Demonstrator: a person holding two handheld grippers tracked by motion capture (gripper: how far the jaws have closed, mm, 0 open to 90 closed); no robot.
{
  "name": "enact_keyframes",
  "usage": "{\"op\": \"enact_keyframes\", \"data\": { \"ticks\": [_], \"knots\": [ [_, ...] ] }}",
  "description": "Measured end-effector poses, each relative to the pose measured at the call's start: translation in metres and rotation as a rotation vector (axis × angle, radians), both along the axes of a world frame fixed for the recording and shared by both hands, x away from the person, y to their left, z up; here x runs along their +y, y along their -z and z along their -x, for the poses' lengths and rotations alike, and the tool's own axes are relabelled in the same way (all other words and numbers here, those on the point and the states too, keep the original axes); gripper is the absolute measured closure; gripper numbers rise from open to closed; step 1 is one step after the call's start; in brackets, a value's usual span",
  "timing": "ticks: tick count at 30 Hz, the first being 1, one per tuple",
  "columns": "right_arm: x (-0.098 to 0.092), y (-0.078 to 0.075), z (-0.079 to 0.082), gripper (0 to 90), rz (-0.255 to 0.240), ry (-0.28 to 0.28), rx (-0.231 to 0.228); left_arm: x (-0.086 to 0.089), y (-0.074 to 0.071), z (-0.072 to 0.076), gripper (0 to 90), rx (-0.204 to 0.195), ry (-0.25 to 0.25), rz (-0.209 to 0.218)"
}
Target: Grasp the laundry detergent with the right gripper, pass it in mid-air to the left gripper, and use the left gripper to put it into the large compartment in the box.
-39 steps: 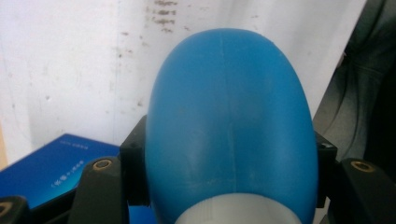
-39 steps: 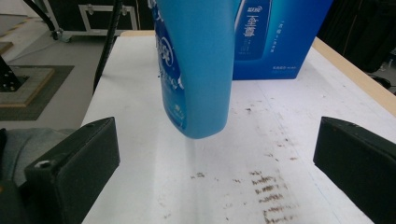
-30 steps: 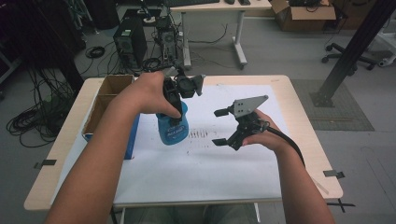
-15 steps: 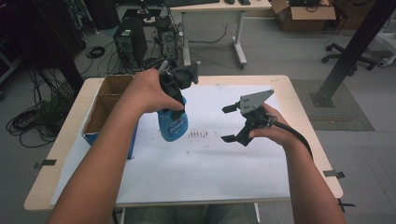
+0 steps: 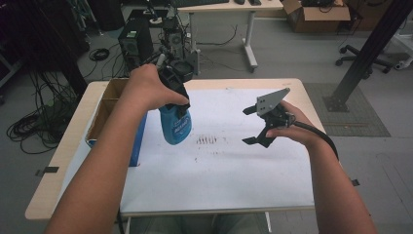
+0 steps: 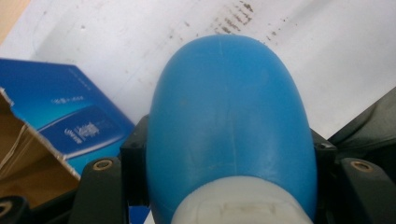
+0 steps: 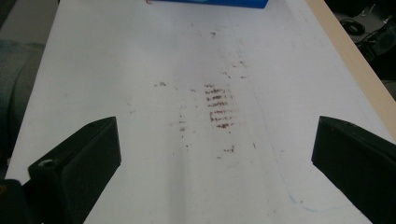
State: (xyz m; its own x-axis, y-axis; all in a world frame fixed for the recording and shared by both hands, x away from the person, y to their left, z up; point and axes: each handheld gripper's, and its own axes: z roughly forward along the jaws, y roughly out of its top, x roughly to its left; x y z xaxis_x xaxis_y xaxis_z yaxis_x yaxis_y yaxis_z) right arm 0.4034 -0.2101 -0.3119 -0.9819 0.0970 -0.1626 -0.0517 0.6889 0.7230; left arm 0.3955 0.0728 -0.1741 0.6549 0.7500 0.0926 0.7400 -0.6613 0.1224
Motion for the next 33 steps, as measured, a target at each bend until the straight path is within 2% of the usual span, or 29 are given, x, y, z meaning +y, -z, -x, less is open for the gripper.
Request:
{"op": "enact_keyframes", "data": {
  "ticks": [7, 10, 14, 22, 28, 33],
  "knots": [
    [-0.001, 0.001, -0.003, 1.8, 0.083, -0.001, -0.006, 0.014, -0.018, -0.002, 38.2, -0.009, -0.072, 0.021],
    [-0.002, 0.0, -0.003, 1.8, 0.099, 0.0, -0.01, 0.02, -0.03, -0.002, 38.3, -0.021, -0.1, 0.022],
    [-0.004, 0.0, -0.005, 1.8, 0.112, 0.001, -0.01, 0.027, -0.044, -0.001, 38.2, -0.042, -0.134, 0.025],
    [-0.003, 0.001, -0.005, 1.9, 0.128, 0.0, -0.008, 0.046, -0.071, -0.002, 38.3, -0.037, -0.196, 0.036],
    [-0.002, 0.002, -0.006, 1.9, 0.129, -0.004, -0.006, 0.063, -0.091, -0.004, 38.2, -0.049, -0.264, 0.05],
    [-0.003, 0.004, -0.005, 1.9, 0.125, -0.004, -0.002, 0.078, -0.108, -0.006, 38.2, -0.061, -0.322, 0.04]
  ]
}}
